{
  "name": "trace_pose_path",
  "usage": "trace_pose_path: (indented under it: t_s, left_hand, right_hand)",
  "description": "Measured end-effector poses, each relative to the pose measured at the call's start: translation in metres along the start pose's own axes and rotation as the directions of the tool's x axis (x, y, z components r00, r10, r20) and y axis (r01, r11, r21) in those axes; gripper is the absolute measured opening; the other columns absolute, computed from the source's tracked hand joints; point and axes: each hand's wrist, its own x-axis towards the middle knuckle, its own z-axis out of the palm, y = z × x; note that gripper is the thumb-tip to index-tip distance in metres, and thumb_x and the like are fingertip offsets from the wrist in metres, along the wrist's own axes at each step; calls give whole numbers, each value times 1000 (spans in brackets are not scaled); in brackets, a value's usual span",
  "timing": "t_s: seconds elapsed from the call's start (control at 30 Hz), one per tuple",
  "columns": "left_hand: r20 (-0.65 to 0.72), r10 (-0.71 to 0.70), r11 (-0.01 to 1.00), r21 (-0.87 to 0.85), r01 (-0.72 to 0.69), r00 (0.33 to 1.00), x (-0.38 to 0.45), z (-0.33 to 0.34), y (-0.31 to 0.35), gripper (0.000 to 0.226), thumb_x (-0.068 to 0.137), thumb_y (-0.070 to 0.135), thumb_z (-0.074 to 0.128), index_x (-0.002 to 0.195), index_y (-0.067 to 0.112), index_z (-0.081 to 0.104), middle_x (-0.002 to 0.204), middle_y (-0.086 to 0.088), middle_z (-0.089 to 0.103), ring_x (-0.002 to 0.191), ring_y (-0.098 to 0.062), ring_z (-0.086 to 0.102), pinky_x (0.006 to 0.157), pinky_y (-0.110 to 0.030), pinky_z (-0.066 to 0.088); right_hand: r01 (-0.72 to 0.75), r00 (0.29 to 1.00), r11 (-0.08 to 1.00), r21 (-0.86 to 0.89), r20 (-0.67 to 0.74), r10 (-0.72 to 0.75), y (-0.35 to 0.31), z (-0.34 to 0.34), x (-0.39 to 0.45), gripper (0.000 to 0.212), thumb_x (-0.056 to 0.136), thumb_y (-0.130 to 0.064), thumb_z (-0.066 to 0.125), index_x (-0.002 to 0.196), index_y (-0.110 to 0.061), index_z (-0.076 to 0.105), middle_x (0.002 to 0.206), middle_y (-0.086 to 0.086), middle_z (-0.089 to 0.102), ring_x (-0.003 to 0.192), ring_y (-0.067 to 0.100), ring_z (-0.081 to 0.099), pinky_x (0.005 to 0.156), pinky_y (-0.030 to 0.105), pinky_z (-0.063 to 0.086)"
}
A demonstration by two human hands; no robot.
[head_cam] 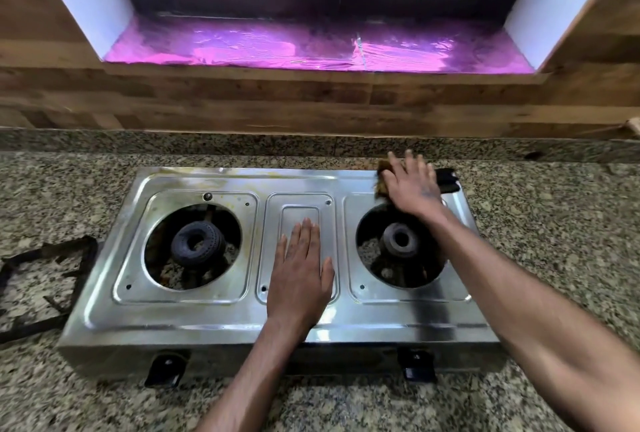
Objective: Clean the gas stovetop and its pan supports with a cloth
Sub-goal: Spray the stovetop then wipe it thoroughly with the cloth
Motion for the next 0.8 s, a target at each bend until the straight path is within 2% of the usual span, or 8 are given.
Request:
trace_pose_path:
  t_s: [0.03,0.07,0.17,0.2,0.37,0.57,0.63,0.8]
  left_hand:
    - [1,-4,1000,3,4,1000,0,0,-1,67,99,41,21,157,11,7,164,-3,-1,151,-14,-7,123,-39,-3]
    - [-2,-7,1000,7,7,1000,0,0,-1,67,99,41,22,157,11,8,164,-3,-1,151,-14,-6,123,-39,-3]
    - [1,-3,1000,16,3,1000,1,-1,-2,67,98,42,21,157,11,8,164,-3,1,151,-15,-4,123,-40,-2]
    - [2,0,1000,18,0,1000,1,-1,-2,67,98,42,21,157,11,9,164,-3,1,151,-15,-3,123,-40,-2]
    - [-17,2,1000,4,-1,1000,0,0,-2,67,98,41,22,156,11,11,164,-4,4,151,-15,-1,123,-39,-2]
    - [-23,5,1000,11,-4,1000,1,4,-4,66,99,41,23,156,10,11,164,-4,5,151,-15,-1,123,-39,-2]
    - [-25,3,1000,12,-3,1000,1,4,-4,66,99,42,22,156,10,11,164,-4,4,151,-15,-2,123,-39,-3]
    - [-11,8,1000,17,-8,1000,0,2,-4,67,99,41,20,157,11,8,164,-4,2,151,-15,-3,123,-38,-4]
  right_hand:
    - [-17,1000,1000,-3,-10,17,-2,2,-1,58,105,-51,18,159,-34,7,168,8,-4,154,30,-6,124,46,-6]
    - [36,999,999,-11,-23,-36,-9,5,-5,57,105,-51,20,159,-35,7,168,8,-4,154,30,-6,123,46,-7]
    - [306,952,952,-13,9,-306,-16,7,-13,55,105,-50,22,158,-42,8,168,3,0,154,27,-2,123,44,-4]
    - [334,942,943,-15,24,-333,-8,3,-11,54,105,-50,22,157,-43,9,168,2,1,155,26,-1,123,43,-3]
    - [100,995,995,-20,2,-100,61,-9,-10,56,106,-50,19,159,-38,6,168,5,-1,155,25,-1,125,44,-1]
    - [105,994,993,52,-32,-104,101,12,-122,55,105,-46,26,158,-40,10,167,-5,-3,154,19,-7,124,48,12]
    - [105,994,994,27,-28,-104,105,18,-145,55,105,-47,23,158,-40,9,165,-7,-6,154,18,-8,125,46,8]
    - [122,991,992,28,-61,-121,97,9,-76,60,103,-52,17,159,-32,13,168,1,3,154,26,0,125,48,8]
